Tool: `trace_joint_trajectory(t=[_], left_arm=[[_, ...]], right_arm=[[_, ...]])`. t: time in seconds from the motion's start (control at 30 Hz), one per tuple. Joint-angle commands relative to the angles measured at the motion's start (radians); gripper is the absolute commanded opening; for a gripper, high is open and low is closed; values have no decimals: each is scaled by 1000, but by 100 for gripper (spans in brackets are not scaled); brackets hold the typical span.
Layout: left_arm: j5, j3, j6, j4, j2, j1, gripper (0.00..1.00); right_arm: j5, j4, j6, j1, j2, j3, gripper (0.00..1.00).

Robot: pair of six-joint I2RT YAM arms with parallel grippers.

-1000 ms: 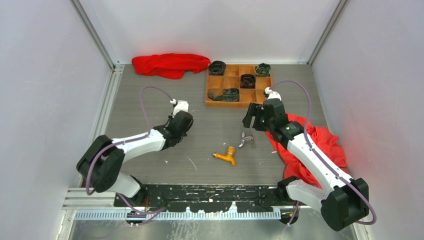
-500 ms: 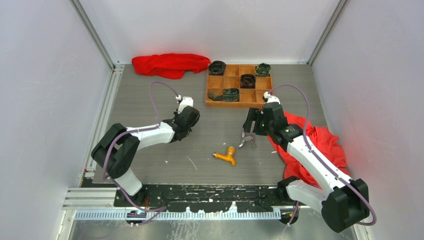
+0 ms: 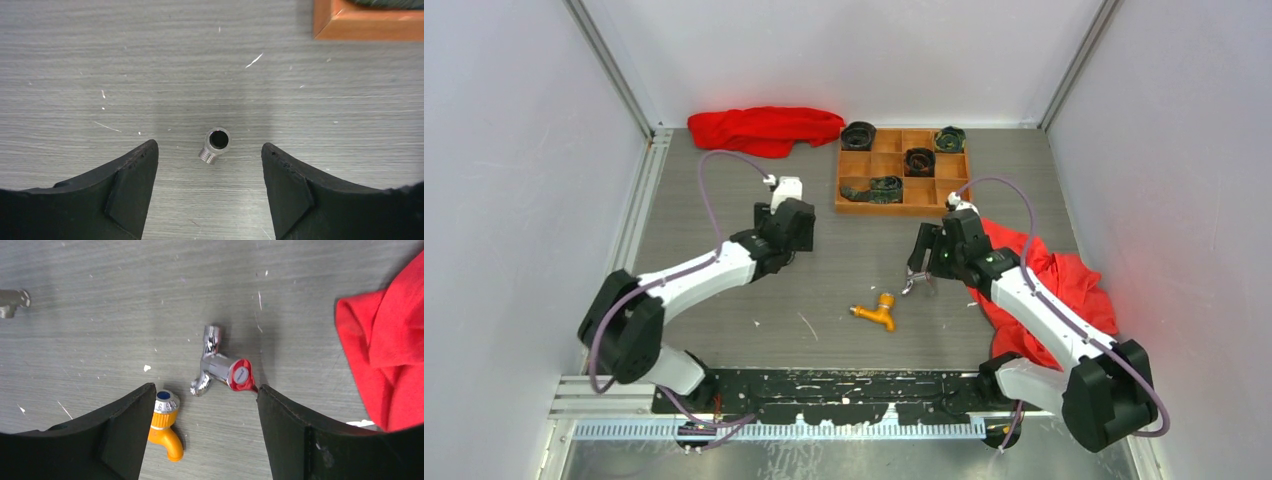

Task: Install the water faucets

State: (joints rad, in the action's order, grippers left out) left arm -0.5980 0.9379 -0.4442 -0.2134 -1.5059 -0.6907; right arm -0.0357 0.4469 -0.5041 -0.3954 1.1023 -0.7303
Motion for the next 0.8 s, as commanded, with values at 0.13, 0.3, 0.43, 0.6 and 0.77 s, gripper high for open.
trace_joint_trajectory(t=[0.13, 0.3, 0.43, 0.6, 0.77], left_arm=[[55, 29, 1, -92, 315, 4, 80], [120, 17, -77, -209, 444, 5, 81], [176, -22, -178, -253, 522, 4, 81], [182, -62, -249, -284, 586, 4, 82], [197, -68, -266, -274, 579, 4, 84]], right_arm=[[54, -131, -95, -94, -90, 123, 77], [-107, -87, -172, -232, -25, 96, 76], [-171, -70, -272, -242, 48, 82, 73], [-228, -114, -366, -243, 98, 83, 67], [-273, -166, -434, -243, 179, 63, 55]])
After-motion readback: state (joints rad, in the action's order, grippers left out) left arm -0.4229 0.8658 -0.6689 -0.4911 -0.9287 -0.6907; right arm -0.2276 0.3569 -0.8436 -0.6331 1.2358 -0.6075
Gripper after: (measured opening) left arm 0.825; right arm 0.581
